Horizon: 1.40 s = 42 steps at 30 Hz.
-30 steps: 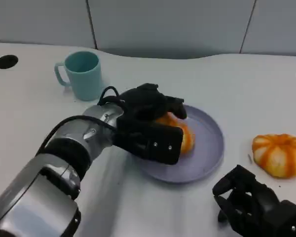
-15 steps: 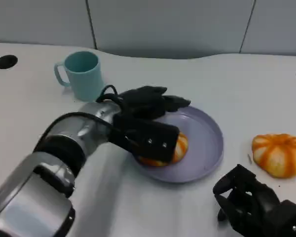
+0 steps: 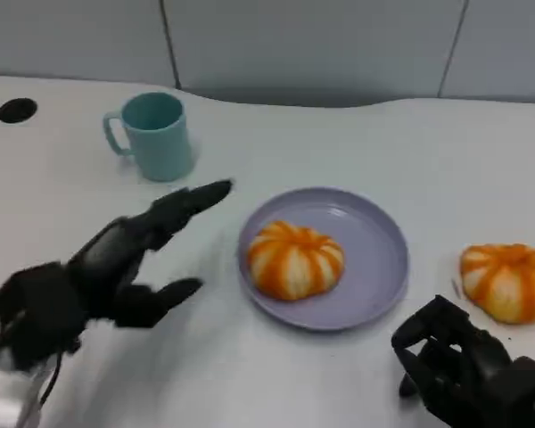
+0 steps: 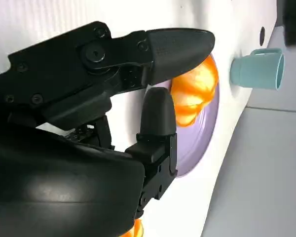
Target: Grasp the bread from the table and place it into the plate.
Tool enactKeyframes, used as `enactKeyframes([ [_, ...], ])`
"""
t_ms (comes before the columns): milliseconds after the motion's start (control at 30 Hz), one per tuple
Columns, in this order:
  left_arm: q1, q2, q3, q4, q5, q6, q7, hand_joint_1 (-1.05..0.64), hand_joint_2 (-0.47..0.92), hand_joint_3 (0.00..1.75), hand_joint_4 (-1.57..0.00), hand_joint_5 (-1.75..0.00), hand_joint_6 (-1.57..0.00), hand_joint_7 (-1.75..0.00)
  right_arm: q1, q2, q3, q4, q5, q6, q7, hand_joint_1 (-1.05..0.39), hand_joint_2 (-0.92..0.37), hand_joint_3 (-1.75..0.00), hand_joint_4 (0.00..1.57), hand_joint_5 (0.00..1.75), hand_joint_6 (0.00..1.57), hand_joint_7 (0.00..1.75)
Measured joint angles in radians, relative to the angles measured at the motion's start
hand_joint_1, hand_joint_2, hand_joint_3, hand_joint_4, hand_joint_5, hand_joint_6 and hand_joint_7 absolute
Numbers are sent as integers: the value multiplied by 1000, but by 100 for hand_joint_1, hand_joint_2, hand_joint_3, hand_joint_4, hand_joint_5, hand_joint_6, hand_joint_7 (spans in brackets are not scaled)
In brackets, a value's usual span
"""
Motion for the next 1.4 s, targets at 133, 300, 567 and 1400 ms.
enactKeyframes([
  [133, 105, -7, 62, -156, -139, 107, -45, -84, 92, 51, -42, -23, -38, -10, -1, -1, 1, -5, 0, 2, 6, -29, -92, -34, 61, 175, 39, 175],
  [300, 221, -39, 119, -257, -289, 275, -75, -77, 92, 38, -41, -74, -58, -10, 10, -2, 2, -12, -3, 3, 5, -28, -92, -34, 61, 175, 39, 175],
  [567, 337, -71, 181, -310, -303, 413, -25, -56, 92, 30, -28, -170, -35, -130, 12, -6, 4, -21, -16, 3, 1, -30, -92, -33, 59, 175, 39, 175],
  [1400, 321, -141, 233, -191, -179, 415, 67, -27, 92, 11, -71, -175, -54, -175, 6, -37, -24, -17, 19, 4, 21, -26, -92, -33, 60, 175, 39, 175],
])
